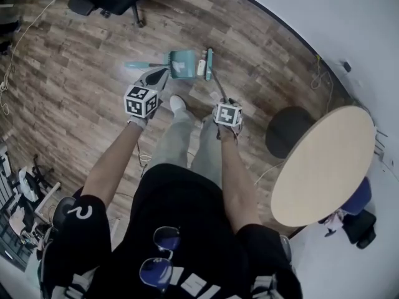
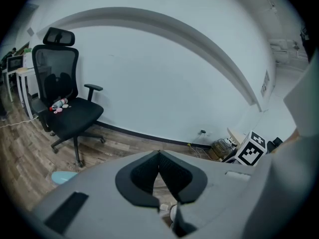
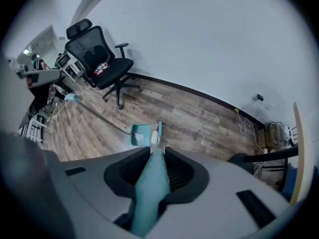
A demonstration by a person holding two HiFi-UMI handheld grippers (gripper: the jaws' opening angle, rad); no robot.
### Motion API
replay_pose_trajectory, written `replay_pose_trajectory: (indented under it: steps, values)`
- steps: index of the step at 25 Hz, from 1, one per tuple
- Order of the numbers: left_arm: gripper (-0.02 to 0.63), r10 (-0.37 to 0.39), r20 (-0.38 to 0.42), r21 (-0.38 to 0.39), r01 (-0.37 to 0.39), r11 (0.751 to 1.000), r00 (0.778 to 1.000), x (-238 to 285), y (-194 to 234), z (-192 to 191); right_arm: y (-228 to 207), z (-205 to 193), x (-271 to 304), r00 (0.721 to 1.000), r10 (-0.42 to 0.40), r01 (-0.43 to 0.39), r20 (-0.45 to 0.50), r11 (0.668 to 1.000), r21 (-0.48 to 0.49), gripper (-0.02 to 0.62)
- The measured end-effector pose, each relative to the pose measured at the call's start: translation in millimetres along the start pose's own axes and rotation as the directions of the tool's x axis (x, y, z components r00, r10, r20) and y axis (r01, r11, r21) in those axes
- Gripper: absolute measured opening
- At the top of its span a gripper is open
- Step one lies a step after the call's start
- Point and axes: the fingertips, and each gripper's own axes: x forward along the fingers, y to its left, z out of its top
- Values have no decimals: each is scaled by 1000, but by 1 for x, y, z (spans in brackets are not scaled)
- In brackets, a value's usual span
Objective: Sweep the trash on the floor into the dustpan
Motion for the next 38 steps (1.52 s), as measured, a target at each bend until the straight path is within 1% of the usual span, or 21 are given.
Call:
replay_pose_trajectory:
  steps: [2,4,6,9,11,15,19,23,25,27,29,33,38]
  values:
    - [-2,16,6,-8,-16,1000,1000,-13,16,-4,33,-3,3,999,40,-40,-17,999,-23,84]
    - [-2,31,13,-17,-31,999,999,-25,30,-7,59,-8,3,998,60,-62,-33,996,-57,85]
    - [-2,43,24,-27,-43,999,999,-36,41,-8,84,-5,1,996,89,-89,-6,991,-101,84]
    - [-2,50,43,-35,-48,998,998,-51,51,-7,110,-2,-3,991,133,-128,29,982,-137,84]
    - [-2,49,53,-35,-47,998,997,-57,56,-8,116,-3,-5,990,133,-126,40,980,-152,85]
    - [-2,37,69,-31,-35,999,997,-67,56,-7,106,-6,-17,995,73,-62,61,984,-169,84]
    - [-2,8,76,-9,-7,1000,997,-68,42,-2,94,-13,-35,993,80,-69,92,991,-118,85]
    - [-2,-37,78,24,35,999,996,-63,21,4,68,-13,-56,987,37,-27,157,997,-71,84]
    - [-2,-63,75,51,59,997,995,-59,9,9,55,-14,-66,982,20,-15,186,1000,-26,84]
    - [-2,-90,68,84,85,993,994,-54,-4,15,40,-18,-75,977,-1,-8,212,999,44,86]
    - [-2,-112,62,116,105,988,992,-51,-18,20,23,-25,-85,971,-32,6,238,994,109,84]
    - [-2,-149,45,175,139,975,988,-48,-50,26,-8,-44,-103,956,-72,16,283,980,197,84]
    - [-2,-200,1,242,194,951,980,-41,-102,15,-41,-93,-116,947,-93,-4,309,954,301,84]
